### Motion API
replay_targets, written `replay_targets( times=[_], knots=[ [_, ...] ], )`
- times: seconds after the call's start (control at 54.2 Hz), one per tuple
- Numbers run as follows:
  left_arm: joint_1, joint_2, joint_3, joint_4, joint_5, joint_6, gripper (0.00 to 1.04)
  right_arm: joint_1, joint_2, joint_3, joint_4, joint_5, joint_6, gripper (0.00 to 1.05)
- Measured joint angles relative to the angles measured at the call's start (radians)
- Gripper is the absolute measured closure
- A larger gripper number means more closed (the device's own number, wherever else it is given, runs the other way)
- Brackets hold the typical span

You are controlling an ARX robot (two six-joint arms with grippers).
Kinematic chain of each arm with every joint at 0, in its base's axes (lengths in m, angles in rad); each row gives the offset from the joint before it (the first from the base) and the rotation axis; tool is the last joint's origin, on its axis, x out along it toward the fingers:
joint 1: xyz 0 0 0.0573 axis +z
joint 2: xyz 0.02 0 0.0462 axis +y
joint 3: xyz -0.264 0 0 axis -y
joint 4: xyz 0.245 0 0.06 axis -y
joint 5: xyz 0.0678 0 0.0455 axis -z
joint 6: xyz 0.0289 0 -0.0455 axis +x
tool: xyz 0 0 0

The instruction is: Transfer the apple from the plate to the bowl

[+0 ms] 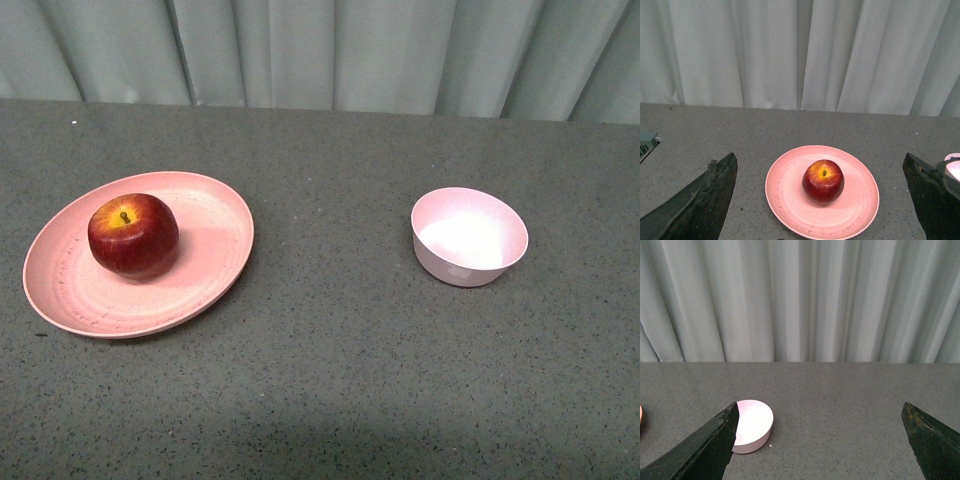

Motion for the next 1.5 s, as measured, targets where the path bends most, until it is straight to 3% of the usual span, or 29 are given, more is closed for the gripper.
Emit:
replay_targets(
  times=[1.495],
  knots=[
    [0.0, 0.0, 0.0, 0.0, 0.0, 0.0, 0.07, 0.0, 0.0, 0.0, 0.0, 0.0, 0.0, 0.09]
  ],
)
